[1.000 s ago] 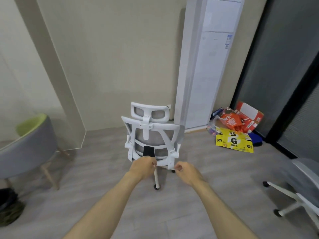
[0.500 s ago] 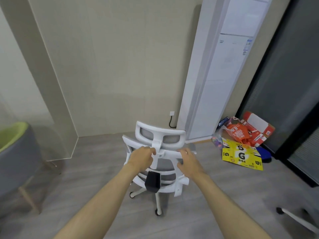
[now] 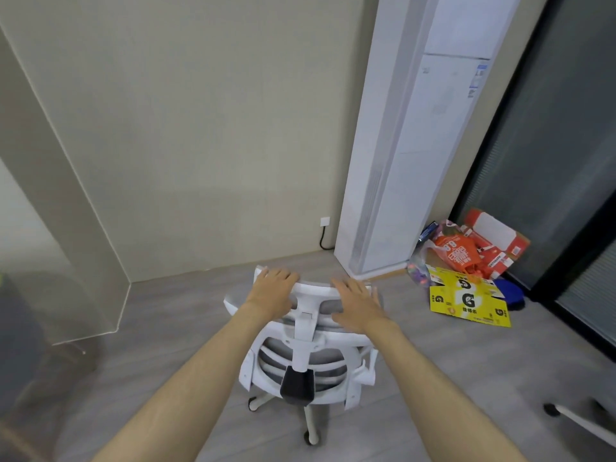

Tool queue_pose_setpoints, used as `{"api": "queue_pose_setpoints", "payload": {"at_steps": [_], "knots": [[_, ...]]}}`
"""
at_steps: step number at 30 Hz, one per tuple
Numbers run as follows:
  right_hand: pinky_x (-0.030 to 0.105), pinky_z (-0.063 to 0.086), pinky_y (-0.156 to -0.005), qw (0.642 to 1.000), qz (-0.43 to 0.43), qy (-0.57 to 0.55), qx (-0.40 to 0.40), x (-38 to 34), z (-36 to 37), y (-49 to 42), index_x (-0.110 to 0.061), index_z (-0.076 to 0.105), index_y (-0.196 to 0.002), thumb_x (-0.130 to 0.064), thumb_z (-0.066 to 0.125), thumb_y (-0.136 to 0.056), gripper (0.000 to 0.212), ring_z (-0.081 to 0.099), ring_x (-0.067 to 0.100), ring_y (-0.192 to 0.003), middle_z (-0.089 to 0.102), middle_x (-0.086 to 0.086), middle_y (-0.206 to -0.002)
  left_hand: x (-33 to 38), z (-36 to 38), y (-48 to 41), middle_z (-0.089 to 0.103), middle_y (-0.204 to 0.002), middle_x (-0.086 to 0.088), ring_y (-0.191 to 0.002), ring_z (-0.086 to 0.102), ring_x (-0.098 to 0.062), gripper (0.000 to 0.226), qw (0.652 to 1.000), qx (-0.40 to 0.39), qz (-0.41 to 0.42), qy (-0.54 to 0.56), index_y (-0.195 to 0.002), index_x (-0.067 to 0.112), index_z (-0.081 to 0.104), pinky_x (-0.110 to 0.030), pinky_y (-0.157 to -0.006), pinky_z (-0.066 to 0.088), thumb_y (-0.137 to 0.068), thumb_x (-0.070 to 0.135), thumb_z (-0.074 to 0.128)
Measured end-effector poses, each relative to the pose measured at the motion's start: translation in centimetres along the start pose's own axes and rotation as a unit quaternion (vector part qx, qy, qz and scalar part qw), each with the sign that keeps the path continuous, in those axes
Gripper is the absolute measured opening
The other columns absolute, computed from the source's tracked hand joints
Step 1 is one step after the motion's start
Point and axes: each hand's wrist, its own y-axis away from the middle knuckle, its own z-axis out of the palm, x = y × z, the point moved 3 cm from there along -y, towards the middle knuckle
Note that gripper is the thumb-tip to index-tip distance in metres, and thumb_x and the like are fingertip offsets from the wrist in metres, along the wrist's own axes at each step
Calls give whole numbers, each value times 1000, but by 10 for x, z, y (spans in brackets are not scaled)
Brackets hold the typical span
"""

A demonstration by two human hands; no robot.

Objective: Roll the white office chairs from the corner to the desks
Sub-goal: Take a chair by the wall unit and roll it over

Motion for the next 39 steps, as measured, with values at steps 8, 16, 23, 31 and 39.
{"api": "queue_pose_setpoints", "payload": {"at_steps": [8, 16, 23, 31, 39], "knots": [[41, 35, -106, 991, 20, 107, 84, -20, 2, -2, -9, 52, -129, -22, 55, -92, 39, 46, 34, -120, 52, 14, -130, 24, 2, -21, 59, -127, -2, -116, 58, -27, 48, 997, -63, 0, -38, -132, 29, 55, -37, -96, 38, -87, 13, 60], [38, 41, -92, 992, 13, 43, 118, -4, 3, 27, -13, 55, -118, -13, 63, -87, 33, 54, 30, -113, 59, 9, -120, 70, 3, -14, 61, -125, 1, -117, 58, -23, 57, 991, -102, -27, -86, -134, 34, 56, -39, -97, 39, -89, 0, 53], [38, 38, -96, 991, 23, 57, 119, 18, 0, 91, -12, 53, -119, -12, 61, -87, 33, 52, 30, -117, 60, 8, -124, 126, 2, 33, 65, -121, 2, -116, 59, -23, 59, 995, -85, -14, -55, -133, 35, 56, -43, -97, 37, -87, -3, 51], [36, 34, -88, 979, 64, 72, 182, 61, 23, 220, -19, 52, -114, -19, 70, -79, 39, 49, 25, -105, 57, 3, -113, 221, 2, 125, 69, -119, 1, -112, 63, -26, 59, 994, -61, 81, -37, -139, 41, 52, -37, -82, 49, -88, 13, 57], [39, 35, -79, 970, 119, 70, 199, 95, 46, 340, -26, 69, -87, -23, 79, -66, 24, 55, 26, -90, 60, 2, -93, 309, 6, 206, 71, -101, 6, -96, 67, -25, 43, 991, -33, 130, -29, -119, 43, 60, -33, -67, 42, -84, 19, 58]]}}
